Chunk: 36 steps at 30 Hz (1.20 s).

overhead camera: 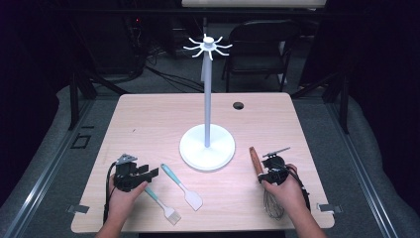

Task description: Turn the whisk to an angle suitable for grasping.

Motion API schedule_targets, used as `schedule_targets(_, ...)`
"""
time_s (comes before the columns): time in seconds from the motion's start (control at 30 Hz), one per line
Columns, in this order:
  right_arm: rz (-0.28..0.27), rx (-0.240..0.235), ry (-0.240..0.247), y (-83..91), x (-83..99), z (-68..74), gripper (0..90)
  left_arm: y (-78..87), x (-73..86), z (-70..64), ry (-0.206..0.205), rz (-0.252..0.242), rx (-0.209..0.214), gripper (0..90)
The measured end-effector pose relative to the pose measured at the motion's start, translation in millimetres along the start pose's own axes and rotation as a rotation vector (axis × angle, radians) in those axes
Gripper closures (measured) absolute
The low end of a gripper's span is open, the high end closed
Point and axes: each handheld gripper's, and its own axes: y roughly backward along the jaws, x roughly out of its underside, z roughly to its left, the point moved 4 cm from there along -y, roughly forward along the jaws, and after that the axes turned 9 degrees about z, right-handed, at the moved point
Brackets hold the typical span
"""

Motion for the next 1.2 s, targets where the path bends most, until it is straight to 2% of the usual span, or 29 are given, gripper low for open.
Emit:
schedule_targets(0.17,0.011,-0.032,-0.014,-0.4,1.3,-1.9,79.2,-0.1,0.5,0.9,0.008,-0.007,0.001,49.2)
schedule_targets(0.3,-0.008,-0.076,-0.049,-0.3,2.8,-6.8,80.7,0.7,0.2,0.8,0.005,-0.008,-0.002,49.1)
schedule_targets(0.43,-0.012,-0.094,-0.066,1.1,5.1,-11.7,81.9,0.1,-0.1,0.3,0.003,-0.006,0.000,49.2)
schedule_targets(0.6,-0.021,-0.089,-0.064,4.8,7.0,-13.3,85.6,-0.6,-0.5,-0.7,0.006,-0.013,0.005,49.2)
schedule_targets(0.77,-0.035,-0.121,-0.073,3.9,8.4,-14.1,85.7,0.5,-1.1,-2.3,-0.002,-0.018,0.009,49.2)
schedule_targets(0.93,-0.040,-0.125,-0.071,4.9,8.9,-13.9,85.7,0.5,-1.1,-3.3,-0.005,-0.016,0.013,49.2)
schedule_targets(1.1,-0.070,-0.135,-0.070,8.5,9.3,-12.6,85.8,0.6,-1.5,-4.4,-0.005,-0.019,0.016,49.1)
schedule_targets(1.17,-0.073,-0.126,-0.062,11.3,9.9,-13.2,85.8,-0.1,-1.8,-5.3,-0.009,-0.026,0.017,49.1)
schedule_targets(1.2,-0.086,-0.145,-0.060,11.9,9.5,-11.9,85.8,0.0,-1.8,-5.7,-0.010,-0.020,0.016,49.1)
